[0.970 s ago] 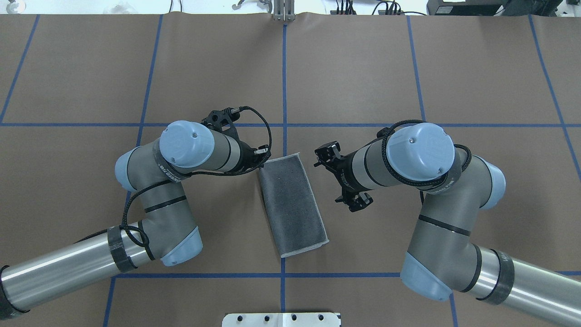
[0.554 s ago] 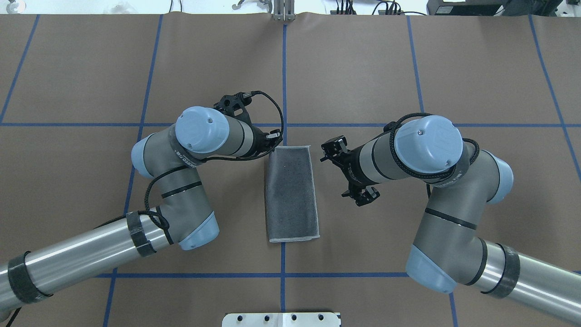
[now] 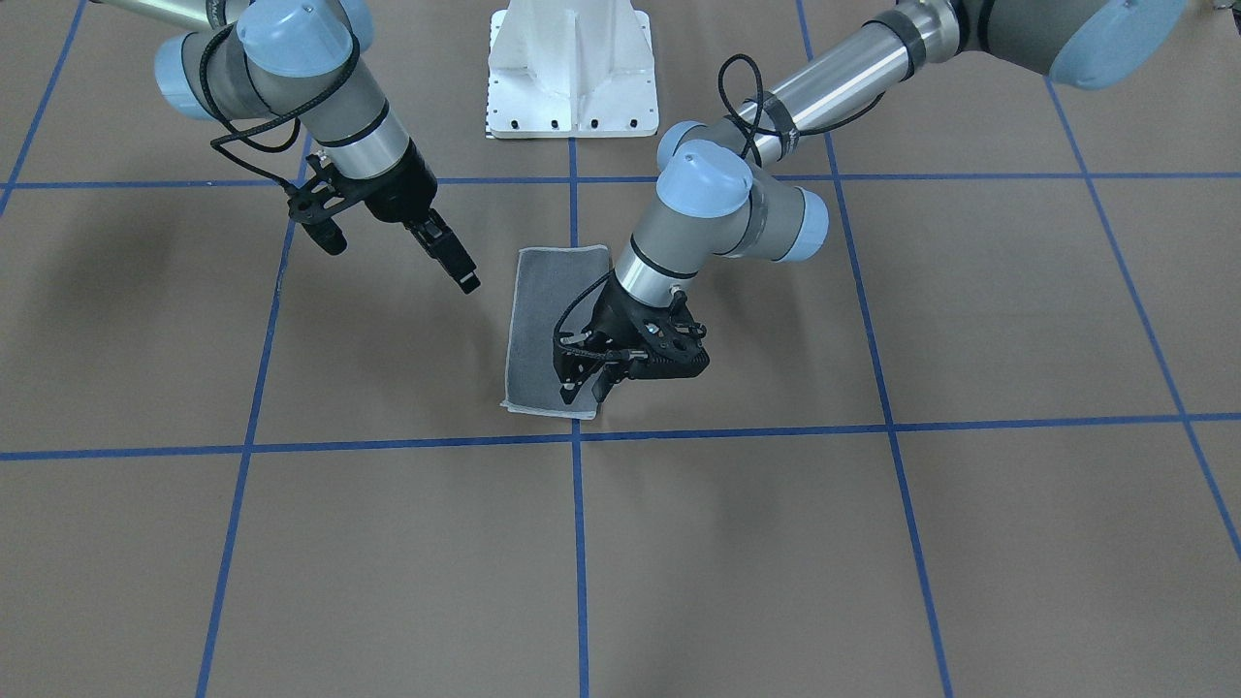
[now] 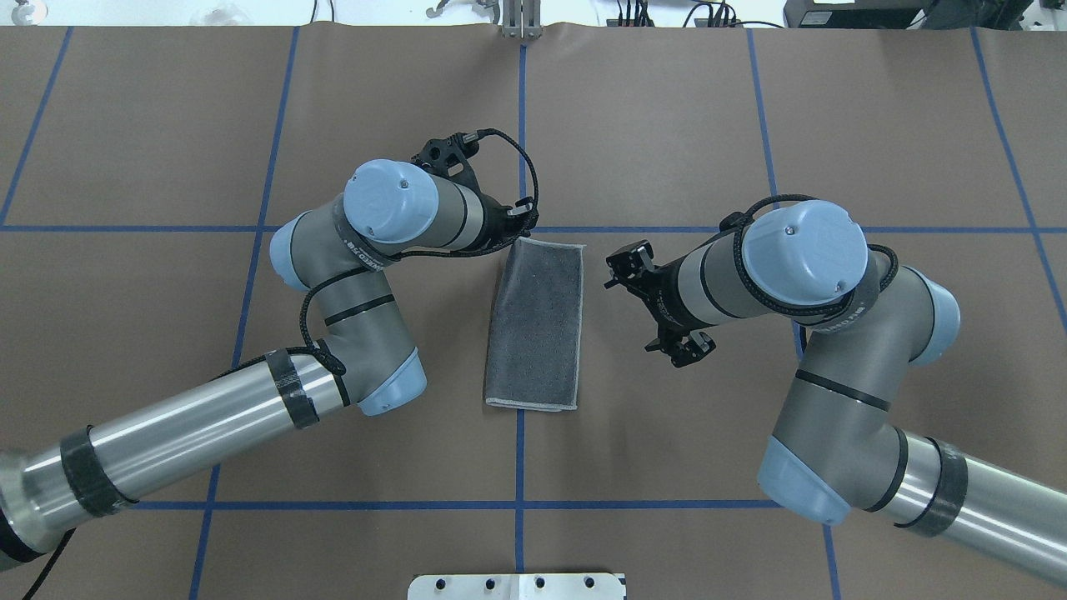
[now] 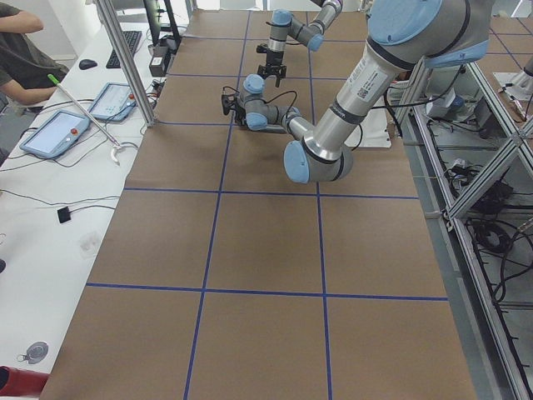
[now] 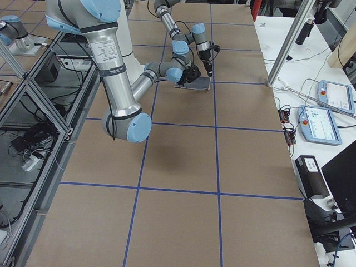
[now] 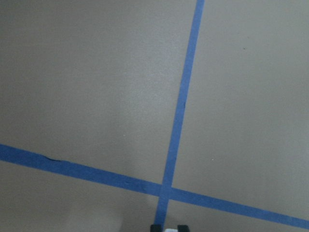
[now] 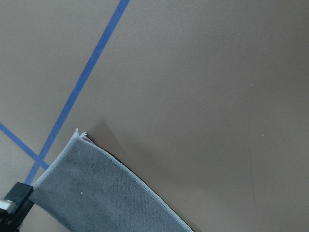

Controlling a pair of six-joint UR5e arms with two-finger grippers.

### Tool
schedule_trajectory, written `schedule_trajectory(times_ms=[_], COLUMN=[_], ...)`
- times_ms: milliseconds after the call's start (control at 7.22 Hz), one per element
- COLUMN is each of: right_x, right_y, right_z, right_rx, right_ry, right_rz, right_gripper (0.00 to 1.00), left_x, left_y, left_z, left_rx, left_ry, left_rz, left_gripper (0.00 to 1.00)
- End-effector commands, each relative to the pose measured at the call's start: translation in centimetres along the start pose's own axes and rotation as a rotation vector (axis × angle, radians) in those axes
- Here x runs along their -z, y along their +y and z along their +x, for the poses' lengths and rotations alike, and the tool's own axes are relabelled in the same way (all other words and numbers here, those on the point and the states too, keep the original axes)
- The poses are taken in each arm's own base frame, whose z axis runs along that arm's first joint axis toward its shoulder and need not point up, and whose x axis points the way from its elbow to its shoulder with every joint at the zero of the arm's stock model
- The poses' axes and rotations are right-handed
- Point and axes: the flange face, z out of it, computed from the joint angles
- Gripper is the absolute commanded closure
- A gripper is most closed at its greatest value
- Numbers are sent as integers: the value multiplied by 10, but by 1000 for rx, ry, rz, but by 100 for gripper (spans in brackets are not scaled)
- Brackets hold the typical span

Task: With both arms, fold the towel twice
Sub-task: 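Move the left gripper to the strip's near end while the right withdraws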

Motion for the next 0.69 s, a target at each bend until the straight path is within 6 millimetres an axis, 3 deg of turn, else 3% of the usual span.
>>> schedule_trajectory(times_ms=[0,139,277,416,554], right_x=[4,-2,-4,-3,4], right_y=[-16,-29,-38,-52,-66], right_z=[-7,0,0,5,3], right_rx=[10,42,46,30,18], right_ry=[-10,4,10,26,36], right_rz=[24,42,57,61,50], right_gripper=[0,0,0,0,0], left_x=[44,59,65,64,64], left_y=[17,48,61,82,97], left_z=[-62,-79,-88,-86,-82], left_rx=[117,165,208,219,258], left_ry=[12,16,15,17,18], left_rz=[-16,-53,-70,-102,-121], left_gripper=[0,7,22,35,33])
